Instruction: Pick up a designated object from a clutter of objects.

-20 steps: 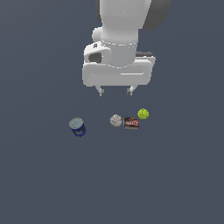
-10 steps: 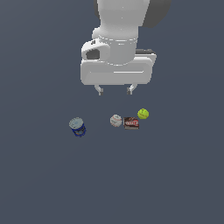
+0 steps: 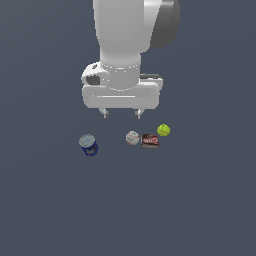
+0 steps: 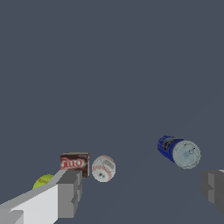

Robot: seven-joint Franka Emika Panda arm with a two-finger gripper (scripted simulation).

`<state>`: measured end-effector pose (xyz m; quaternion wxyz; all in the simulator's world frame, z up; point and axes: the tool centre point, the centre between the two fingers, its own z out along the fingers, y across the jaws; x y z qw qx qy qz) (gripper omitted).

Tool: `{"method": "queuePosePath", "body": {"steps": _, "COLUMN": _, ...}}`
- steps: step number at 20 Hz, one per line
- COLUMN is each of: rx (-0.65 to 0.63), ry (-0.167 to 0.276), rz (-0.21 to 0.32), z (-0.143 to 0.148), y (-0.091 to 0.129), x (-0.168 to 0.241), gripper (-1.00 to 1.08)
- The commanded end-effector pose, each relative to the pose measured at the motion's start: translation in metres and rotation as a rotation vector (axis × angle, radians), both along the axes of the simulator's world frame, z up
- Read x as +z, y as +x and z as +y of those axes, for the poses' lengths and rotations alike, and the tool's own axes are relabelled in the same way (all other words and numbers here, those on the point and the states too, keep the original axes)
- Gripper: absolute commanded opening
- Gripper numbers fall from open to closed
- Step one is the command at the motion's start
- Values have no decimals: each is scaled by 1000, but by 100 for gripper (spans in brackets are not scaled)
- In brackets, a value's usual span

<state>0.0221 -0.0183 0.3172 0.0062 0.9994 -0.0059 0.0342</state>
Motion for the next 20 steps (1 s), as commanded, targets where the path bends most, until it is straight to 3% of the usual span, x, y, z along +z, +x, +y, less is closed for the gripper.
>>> {"method": "queuePosePath", "body": {"steps": 1, "rx": -42, "ry": 8, "rz": 7, "z": -16, "y": 1, "x": -19, "gripper": 100}}
{"method": "queuePosePath", "body": {"steps": 12, "rx": -326, "ry": 35, "rz": 46, "z": -120, "y": -20, "x": -137, "gripper": 100}}
{"method": "queuePosePath", "body": {"steps": 20, "rx": -453, "ry": 31, "rz": 61, "z": -165, "y": -44, "x": -185, "gripper": 100}}
